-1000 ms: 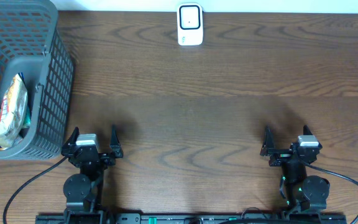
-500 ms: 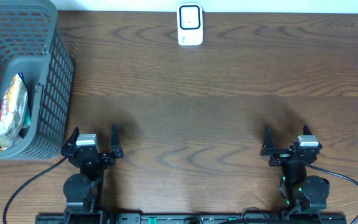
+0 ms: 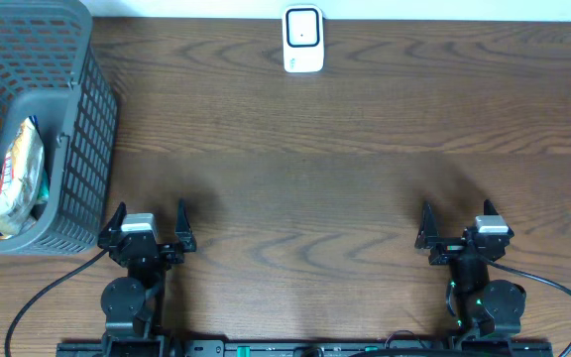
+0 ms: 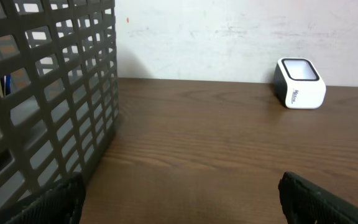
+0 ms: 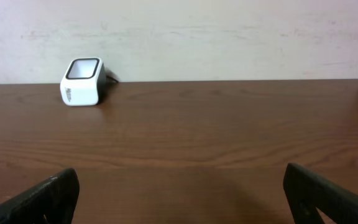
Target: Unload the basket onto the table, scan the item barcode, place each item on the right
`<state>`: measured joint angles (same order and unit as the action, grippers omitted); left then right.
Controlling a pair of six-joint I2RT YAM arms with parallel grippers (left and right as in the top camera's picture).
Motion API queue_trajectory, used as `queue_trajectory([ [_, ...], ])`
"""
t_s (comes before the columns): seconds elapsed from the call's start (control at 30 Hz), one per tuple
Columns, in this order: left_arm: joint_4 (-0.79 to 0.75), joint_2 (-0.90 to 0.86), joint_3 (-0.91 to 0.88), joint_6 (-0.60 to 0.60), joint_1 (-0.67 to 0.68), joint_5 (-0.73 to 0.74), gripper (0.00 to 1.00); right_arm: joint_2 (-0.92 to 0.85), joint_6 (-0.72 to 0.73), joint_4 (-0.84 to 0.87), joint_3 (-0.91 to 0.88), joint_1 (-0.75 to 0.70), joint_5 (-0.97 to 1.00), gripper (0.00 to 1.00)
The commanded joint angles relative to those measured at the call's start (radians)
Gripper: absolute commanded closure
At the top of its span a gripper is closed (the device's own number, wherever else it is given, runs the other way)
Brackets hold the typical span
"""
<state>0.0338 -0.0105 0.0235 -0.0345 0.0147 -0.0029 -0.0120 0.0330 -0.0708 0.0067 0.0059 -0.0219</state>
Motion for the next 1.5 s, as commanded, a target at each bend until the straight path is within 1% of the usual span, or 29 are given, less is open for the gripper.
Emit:
queue_trajectory([
  [0.0,0.040,0.005,-0.019,-0.017,-0.004,-0.009,0.02,0.005,-0.011,-0.005,-0.002,0.002,0.005,0.01],
  [0.8,0.040,0.005,-0.019,-0.017,-0.004,-0.009,0.02,0.005,-0.011,-0.005,-0.002,0.002,0.005,0.01],
  [0.83,0.039,0.005,-0.019,-0.015,-0.004,-0.008,0.02,0.005,-0.011,-0.005,-0.002,0.002,0.005,0.01],
  [0.87,0.026,0.005,-0.019,0.021,-0.003,0.021,0.02,0.005,-0.011,-0.005,-0.002,0.002,0.005,0.01],
  [0.9,0.005,0.005,-0.019,0.131,-0.002,0.140,0.02,0.005,-0.011,-0.005,-0.002,0.002,0.005,0.01],
  [0.93,-0.005,0.005,-0.019,0.179,-0.002,0.205,0.02,0.005,-0.011,-0.005,-0.002,0.002,0.005,0.01],
  [0.97,-0.031,0.005,-0.019,0.194,-0.002,0.249,0.02,0.005,-0.011,-0.004,-0.002,0.002,0.005,0.01],
  [1.07,-0.112,0.005,-0.019,0.195,-0.002,0.254,0.02,0.005,-0.011,-0.005,-0.002,0.002,0.005,0.01],
  [1.1,-0.156,0.005,-0.019,0.222,-0.002,0.272,0.02,0.005,-0.011,-0.005,-0.002,0.002,0.005,0.01],
  [1.13,-0.231,0.005,-0.019,0.254,-0.002,0.320,0.02,0.005,-0.011,-0.004,-0.002,0.002,0.005,0.01],
  [1.2,-0.339,0.005,-0.019,0.259,-0.002,0.358,0.02,0.005,-0.011,-0.005,-0.002,0.002,0.005,0.01],
  [1.27,-0.451,0.005,-0.011,0.258,-0.002,0.357,0.02,0.005,-0.011,-0.005,-0.002,0.002,0.005,0.01],
  [1.33,-0.527,0.005,0.018,0.259,-0.002,0.325,0.03,0.005,-0.011,-0.005,-0.002,0.002,0.005,0.01],
  [1.43,-0.544,0.003,0.085,0.291,-0.002,0.195,0.02,0.005,-0.011,-0.004,-0.002,0.002,0.005,0.01],
  [1.47,-0.544,-0.009,0.134,0.291,-0.002,0.145,0.02,0.005,-0.011,-0.004,-0.002,0.002,0.005,0.01],
])
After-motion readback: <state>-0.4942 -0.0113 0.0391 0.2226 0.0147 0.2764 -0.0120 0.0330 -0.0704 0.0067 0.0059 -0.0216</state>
